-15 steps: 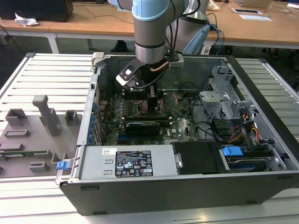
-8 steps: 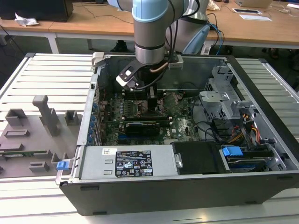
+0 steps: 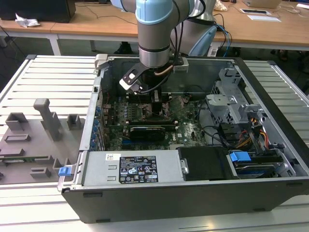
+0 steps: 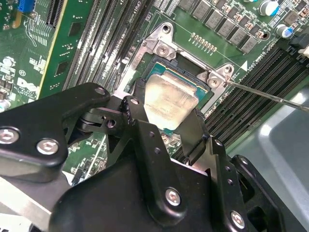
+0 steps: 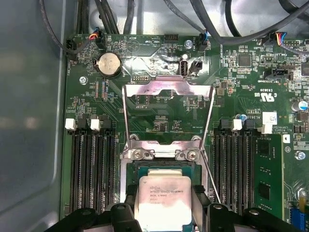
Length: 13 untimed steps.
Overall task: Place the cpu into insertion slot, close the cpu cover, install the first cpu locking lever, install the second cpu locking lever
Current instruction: 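Place the cpu into insertion slot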
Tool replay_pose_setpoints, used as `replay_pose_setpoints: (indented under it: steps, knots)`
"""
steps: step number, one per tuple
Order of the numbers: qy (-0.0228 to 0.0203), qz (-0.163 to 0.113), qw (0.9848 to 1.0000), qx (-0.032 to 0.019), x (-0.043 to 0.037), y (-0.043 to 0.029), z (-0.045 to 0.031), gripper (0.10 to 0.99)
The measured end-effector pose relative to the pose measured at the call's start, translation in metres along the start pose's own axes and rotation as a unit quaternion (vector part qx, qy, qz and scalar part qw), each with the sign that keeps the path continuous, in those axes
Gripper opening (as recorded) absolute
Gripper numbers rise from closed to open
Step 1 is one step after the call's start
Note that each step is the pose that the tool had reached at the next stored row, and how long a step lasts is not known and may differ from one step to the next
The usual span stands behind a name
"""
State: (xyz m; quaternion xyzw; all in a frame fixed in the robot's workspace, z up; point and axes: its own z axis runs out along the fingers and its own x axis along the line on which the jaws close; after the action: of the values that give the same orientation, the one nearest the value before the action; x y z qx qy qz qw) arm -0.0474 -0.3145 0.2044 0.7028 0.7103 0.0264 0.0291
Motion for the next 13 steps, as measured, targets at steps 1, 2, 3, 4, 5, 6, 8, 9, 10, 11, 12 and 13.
replay_pose_setpoints:
  steps: [1, 2, 3, 4, 5, 6, 8, 9, 10, 11, 12, 13]
  knots:
    - [-0.0001, 0.001, 1.0, 0.0, 0.0006, -0.0002, 0.0023, 0.525]
    - [-0.0001, 0.001, 1.0, 0.0, 0.0006, -0.0002, 0.0027, 0.525]
    - [-0.0001, 0.001, 1.0, 0.0, 0.0006, -0.0002, 0.0027, 0.525]
    - [0.0, 0.001, 1.0, 0.0, 0.0007, -0.0002, 0.0028, 0.525]
    - [-0.0001, 0.001, 1.0, 0.0, 0.0007, -0.0002, 0.0028, 0.541]
    - [-0.0001, 0.001, 1.0, 0.0, 0.0007, -0.0001, 0.0028, 0.604]
    - [-0.0001, 0.001, 1.0, 0.0, 0.0006, 0.0, 0.0028, 0.604]
    - [-0.0002, 0.001, 1.0, 0.0, 0.0006, 0.0, 0.0024, 0.604]
    - [-0.0001, 0.001, 1.0, 0.0, 0.0006, 0.0001, 0.0012, 0.604]
    - [-0.0001, 0.001, 1.0, 0.0, 0.0006, 0.0002, 0.0003, 0.604]
    - [-0.0001, 0.001, 1.0, 0.0, 0.0006, 0.0002, -0.0005, 0.604]
    - [-0.0001, 0.001, 1.0, 0.0002, 0.0006, 0.0005, -0.0033, 0.604]
